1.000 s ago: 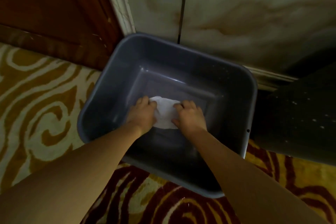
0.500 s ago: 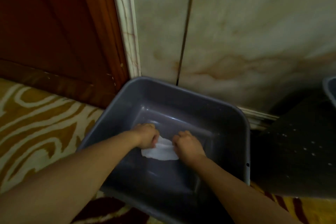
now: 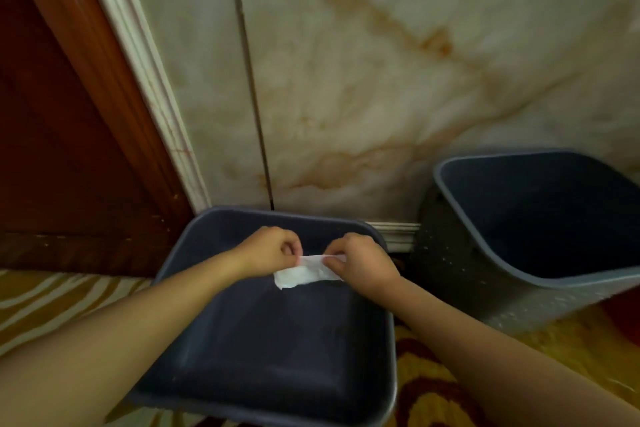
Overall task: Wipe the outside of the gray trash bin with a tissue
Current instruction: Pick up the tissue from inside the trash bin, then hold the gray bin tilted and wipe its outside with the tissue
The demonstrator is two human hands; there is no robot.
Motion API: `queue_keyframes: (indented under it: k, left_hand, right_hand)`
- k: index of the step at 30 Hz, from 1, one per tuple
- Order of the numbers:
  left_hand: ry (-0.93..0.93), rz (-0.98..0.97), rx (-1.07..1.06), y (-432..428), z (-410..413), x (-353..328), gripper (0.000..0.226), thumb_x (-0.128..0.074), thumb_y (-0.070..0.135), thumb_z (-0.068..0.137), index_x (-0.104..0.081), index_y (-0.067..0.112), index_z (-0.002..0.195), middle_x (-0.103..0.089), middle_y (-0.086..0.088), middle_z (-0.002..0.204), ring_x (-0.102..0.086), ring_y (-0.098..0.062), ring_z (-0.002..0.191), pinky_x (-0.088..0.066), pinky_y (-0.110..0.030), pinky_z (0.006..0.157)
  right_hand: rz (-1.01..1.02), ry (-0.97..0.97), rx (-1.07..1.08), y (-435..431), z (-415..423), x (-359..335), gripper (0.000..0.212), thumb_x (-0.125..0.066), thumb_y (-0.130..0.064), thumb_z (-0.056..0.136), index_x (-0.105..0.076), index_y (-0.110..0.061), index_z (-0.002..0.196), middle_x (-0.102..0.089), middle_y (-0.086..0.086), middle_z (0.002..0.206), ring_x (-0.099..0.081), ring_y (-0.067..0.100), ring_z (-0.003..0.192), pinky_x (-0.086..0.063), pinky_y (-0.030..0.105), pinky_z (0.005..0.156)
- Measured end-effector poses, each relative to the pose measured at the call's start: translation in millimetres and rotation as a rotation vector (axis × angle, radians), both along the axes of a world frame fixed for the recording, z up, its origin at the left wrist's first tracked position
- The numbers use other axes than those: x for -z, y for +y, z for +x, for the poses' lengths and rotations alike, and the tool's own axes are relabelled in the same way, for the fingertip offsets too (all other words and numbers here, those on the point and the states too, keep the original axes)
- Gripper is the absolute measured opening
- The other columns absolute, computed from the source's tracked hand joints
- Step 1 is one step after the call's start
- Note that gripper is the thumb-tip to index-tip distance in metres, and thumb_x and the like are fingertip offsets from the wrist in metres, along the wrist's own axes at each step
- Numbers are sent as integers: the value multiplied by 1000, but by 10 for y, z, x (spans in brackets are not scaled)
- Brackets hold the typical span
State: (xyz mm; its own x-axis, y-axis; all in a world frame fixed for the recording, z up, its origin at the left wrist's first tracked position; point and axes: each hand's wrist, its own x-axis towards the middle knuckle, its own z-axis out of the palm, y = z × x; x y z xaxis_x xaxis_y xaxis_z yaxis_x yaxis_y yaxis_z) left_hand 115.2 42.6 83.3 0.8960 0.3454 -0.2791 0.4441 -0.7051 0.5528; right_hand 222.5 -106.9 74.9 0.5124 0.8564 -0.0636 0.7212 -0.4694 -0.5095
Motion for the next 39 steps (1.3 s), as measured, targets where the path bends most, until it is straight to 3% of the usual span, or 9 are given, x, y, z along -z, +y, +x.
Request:
queue_keyframes:
  k: [5, 12, 17, 22, 26, 31, 32, 35, 39]
  left_hand:
    - [-39, -67, 142, -387, 150, -315, 3, -64, 25, 78, -65, 27, 76, -64, 11, 70, -56, 6, 60, -41, -6, 55]
    - [-53, -38, 361, -1047, 397, -788, 3, -66, 28, 76, -66, 29, 73, -63, 14, 64, -54, 10, 58, -40, -6, 55]
    - [-11, -42, 463, -1581, 714, -1135, 8, -61, 26, 82, -67, 22, 80, -70, 6, 71, -66, -5, 61, -53, -21, 63]
    - [-232, -5, 426, -2245, 1398, -1426, 18, -55, 24, 86, -68, 11, 83, -71, -2, 70, -66, -11, 54, -52, -19, 45]
    - [-125, 54, 420, -2783, 1968, -1391, 33, -51, 30, 89, -66, 4, 101, -72, -11, 95, -70, -22, 82, -59, -31, 70]
    - [145, 83, 501, -3206, 2298, -1163, 48, -44, 35, 93, -50, 0, 126, -56, -14, 126, -56, -27, 110, -46, -34, 91]
    - [172, 108, 522, -3243, 2311, -1136, 46, -42, 35, 94, -52, 0, 122, -57, -14, 122, -56, -27, 106, -45, -34, 89]
    - [144, 197, 539, -3310, 2324, -1078, 34, -37, 28, 96, -46, 8, 71, -44, -5, 68, -41, -16, 58, -35, -25, 55]
    - [43, 241, 482, -3302, 2261, -1057, 38, -37, 24, 97, -33, 12, 60, -34, -2, 62, -30, -14, 54, -27, -24, 49]
  right_hand:
    - [200, 67, 147, -554, -102, -271, 16, -54, -22, 87, -66, -16, 96, -61, 1, 100, -58, 15, 89, -43, 22, 69]
    - [367, 526, 297, -1462, -178, -538, 13, -63, -31, 84, -68, -29, 95, -69, -10, 86, -61, -6, 80, -48, 8, 60]
    - [370, 638, 456, -2130, -139, -622, 13, -60, -35, 84, -73, -37, 84, -72, -23, 83, -65, -7, 76, -47, 12, 62]
    - [421, 747, 669, -2705, 51, -683, 17, -62, -41, 68, -75, -33, 77, -75, -9, 79, -69, 8, 72, -52, 25, 64]
    - [480, 793, 839, -3060, 200, -622, 12, -64, -31, 79, -76, -26, 79, -74, 3, 88, -69, 23, 83, -56, 38, 76]
    - [608, 904, 1005, -3330, 247, -427, 15, -60, -26, 87, -74, -26, 86, -74, 3, 94, -69, 25, 88, -54, 46, 85]
    - [644, 928, 1020, -3356, 239, -383, 16, -58, -24, 88, -73, -26, 91, -74, 2, 94, -70, 23, 86, -54, 45, 84]
    - [767, 943, 1087, -3367, 208, -312, 24, -53, -22, 91, -65, -26, 111, -70, 0, 106, -66, 20, 95, -51, 46, 90]
    - [825, 653, 1126, -3206, 227, -362, 37, -47, -27, 93, -47, -29, 130, -61, -10, 119, -49, 19, 115, -43, 40, 97]
